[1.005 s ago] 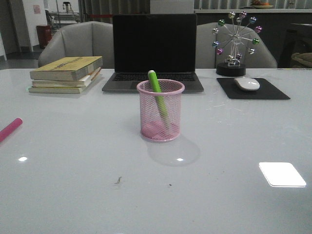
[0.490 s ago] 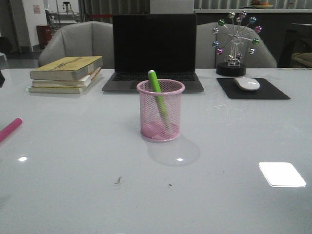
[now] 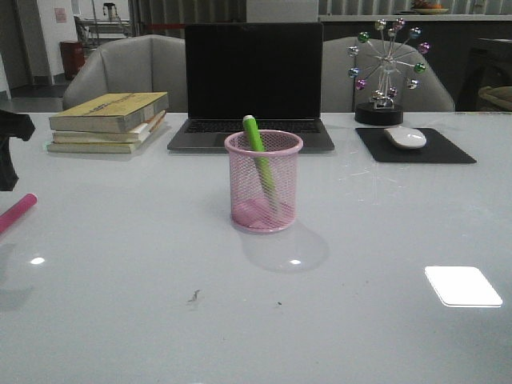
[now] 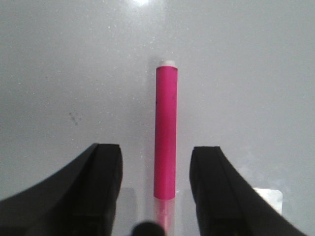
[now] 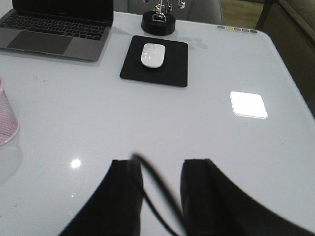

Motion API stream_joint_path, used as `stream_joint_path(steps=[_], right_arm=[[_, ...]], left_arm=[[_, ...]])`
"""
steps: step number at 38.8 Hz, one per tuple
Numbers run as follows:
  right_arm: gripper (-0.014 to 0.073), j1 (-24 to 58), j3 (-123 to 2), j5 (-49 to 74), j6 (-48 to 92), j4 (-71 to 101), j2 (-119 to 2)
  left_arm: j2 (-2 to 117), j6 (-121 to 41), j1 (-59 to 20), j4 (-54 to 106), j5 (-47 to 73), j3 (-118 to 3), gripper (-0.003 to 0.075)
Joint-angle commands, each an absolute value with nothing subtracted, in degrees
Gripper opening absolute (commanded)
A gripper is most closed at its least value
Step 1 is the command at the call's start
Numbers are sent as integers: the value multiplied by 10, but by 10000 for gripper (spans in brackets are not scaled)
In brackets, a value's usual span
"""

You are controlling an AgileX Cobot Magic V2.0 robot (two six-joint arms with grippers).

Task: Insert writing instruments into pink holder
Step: 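Lower the left gripper onto the magenta marker and close on it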

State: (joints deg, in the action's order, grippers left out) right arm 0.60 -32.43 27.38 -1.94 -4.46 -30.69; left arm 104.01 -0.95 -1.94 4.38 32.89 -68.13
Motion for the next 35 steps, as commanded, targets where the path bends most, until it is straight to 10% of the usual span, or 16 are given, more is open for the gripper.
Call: stream_joint_path(steps=[1,35], right_arm=[[337,2,-342,228,-18,-53,-307],[337,2,-342,228,-18,-53,-307]], left_arm=[[1031,-9,-18,48,312,-699,393],[1081,-14,-18,30,308,-699,393]])
